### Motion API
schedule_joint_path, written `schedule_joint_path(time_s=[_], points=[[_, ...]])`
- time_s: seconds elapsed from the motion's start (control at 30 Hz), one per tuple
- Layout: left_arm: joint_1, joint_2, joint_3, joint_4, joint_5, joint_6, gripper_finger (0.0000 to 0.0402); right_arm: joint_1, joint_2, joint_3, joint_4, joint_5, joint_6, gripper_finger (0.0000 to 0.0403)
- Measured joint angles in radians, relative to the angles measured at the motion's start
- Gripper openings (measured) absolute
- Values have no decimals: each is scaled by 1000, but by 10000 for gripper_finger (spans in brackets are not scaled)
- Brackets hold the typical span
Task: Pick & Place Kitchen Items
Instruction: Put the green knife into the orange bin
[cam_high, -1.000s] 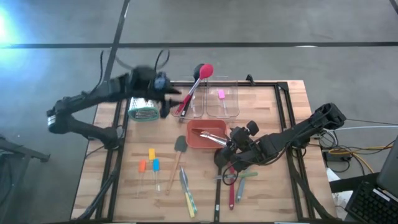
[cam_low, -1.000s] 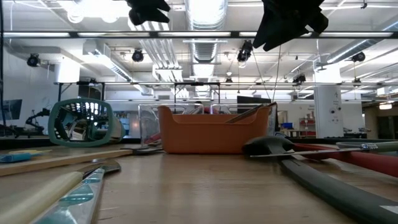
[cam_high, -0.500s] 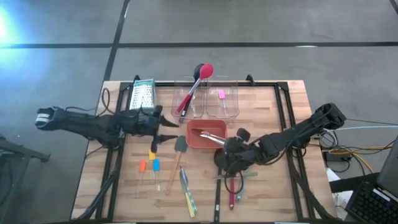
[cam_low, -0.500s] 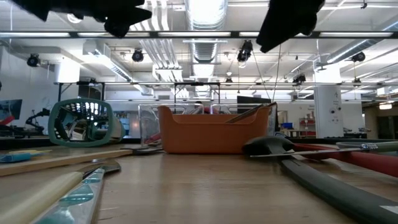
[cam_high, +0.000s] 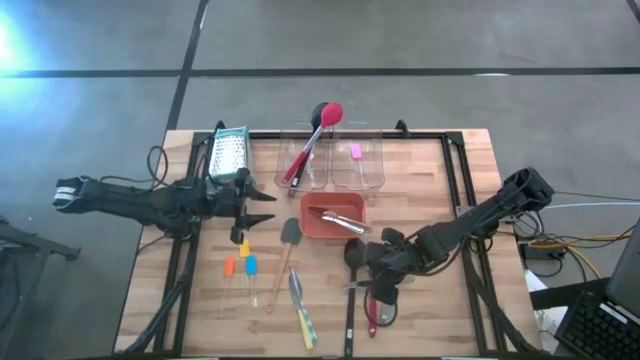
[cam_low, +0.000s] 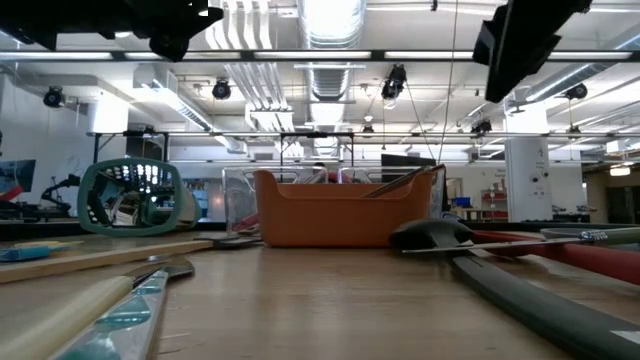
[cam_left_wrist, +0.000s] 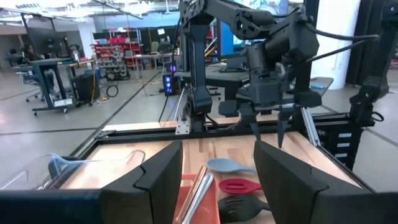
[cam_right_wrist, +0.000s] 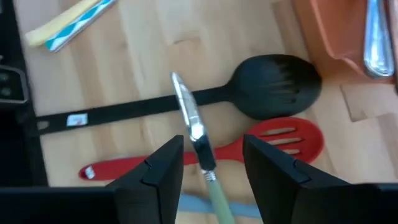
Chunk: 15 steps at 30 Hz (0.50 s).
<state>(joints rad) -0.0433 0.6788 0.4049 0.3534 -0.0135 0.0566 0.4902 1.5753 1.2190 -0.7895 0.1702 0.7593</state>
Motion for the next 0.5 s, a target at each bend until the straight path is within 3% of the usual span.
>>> schedule_joint_path(time_s=[0.5], points=[[0, 4, 0, -36, 2, -4, 204, 80, 87, -46, -14, -17, 132, 147]])
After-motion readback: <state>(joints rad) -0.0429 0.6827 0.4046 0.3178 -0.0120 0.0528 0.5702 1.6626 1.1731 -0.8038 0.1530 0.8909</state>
